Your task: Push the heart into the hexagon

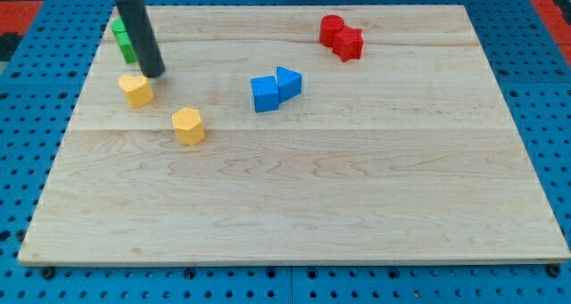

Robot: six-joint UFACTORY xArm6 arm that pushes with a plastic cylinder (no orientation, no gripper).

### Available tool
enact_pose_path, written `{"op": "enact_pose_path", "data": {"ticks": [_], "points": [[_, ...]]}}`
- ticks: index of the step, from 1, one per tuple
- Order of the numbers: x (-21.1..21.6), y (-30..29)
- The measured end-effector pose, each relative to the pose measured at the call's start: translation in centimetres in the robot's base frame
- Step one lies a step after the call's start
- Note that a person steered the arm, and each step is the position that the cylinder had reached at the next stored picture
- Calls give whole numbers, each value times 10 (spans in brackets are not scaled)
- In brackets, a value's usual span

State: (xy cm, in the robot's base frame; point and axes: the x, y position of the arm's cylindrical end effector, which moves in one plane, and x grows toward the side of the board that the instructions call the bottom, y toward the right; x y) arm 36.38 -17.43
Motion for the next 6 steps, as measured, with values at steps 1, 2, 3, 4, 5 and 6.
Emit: {"op": "enact_pose_path", "data": {"ticks": [1, 2, 3, 4, 5, 6], "points": [[-4, -11], [-13, -34], [22, -45], [32, -34], [46, -76], [49, -103]]}}
